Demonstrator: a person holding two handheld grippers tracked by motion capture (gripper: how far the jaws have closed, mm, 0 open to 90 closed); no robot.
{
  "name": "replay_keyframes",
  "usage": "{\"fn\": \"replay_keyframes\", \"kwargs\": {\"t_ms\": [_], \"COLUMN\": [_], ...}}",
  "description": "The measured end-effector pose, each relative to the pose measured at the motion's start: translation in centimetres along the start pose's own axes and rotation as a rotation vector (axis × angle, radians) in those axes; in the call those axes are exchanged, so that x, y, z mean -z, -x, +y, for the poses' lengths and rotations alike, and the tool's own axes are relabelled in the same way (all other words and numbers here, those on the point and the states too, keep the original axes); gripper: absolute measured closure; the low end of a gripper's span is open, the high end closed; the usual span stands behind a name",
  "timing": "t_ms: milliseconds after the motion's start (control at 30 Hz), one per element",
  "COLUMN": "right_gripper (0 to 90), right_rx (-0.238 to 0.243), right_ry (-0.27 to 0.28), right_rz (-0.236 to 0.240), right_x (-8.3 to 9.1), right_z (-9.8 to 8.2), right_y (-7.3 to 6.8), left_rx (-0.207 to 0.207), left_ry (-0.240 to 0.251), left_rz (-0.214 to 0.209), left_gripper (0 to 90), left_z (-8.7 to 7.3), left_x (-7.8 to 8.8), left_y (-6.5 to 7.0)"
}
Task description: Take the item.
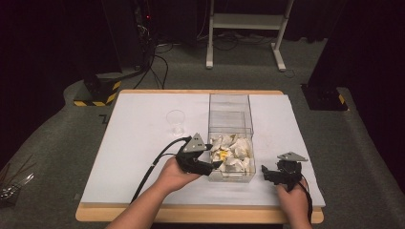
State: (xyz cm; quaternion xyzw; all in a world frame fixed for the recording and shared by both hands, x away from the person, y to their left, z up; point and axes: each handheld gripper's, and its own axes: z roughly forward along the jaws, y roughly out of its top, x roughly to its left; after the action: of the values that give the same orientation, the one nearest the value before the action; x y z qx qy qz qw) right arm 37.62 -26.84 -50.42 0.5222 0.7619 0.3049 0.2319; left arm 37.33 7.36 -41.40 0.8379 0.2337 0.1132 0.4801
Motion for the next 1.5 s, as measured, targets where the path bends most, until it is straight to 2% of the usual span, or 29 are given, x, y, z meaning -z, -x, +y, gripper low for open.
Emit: {"fn": "replay_keyframes", "kwargs": {"t_ms": [167,200,333,567,767,933,1200,1500], "right_gripper": [10.1,10.2,10.2,10.2,10.3,10.4,10.5,10.6], "right_rx": [0.0,0.0,0.0,0.0,0.001,0.001,0.0,0.0], "right_ry": [0.0,0.0,0.0,0.0,0.001,0.001,0.001,0.001], "right_rz": [0.0,0.0,0.0,0.0,0.001,0.001,0.001,0.001], "right_x": [0.0,0.0,0.0,0.0,0.0,0.0,0.0,0.0], "right_z": [0.0,0.0,0.0,0.0,0.0,0.0,0.0,0.0], "right_y": [0.0,0.0,0.0,0.0,0.0,0.0,0.0,0.0], "left_rx": [-0.001,0.009,0.014,-0.01,-0.012,-0.015,-0.042,-0.05], "left_ry": [-0.008,-0.01,-0.021,-0.055,-0.079,-0.105,-0.148,-0.156], "left_rz": [-0.014,-0.024,-0.025,-0.042,-0.061,-0.067,-0.075,-0.082], "left_gripper": [32.0,32.7,33.3,38.3,48.3,53.2,61.7,72.7], "left_z": [0.3,0.3,0.2,0.9,1.2,1.4,1.3,1.3], "left_x": [-0.6,-0.9,-1.4,-2.4,-3.2,-3.8,-4.8,-4.9], "left_y": [0.0,-0.1,-0.1,0.1,0.3,0.2,0.5,0.5]}}
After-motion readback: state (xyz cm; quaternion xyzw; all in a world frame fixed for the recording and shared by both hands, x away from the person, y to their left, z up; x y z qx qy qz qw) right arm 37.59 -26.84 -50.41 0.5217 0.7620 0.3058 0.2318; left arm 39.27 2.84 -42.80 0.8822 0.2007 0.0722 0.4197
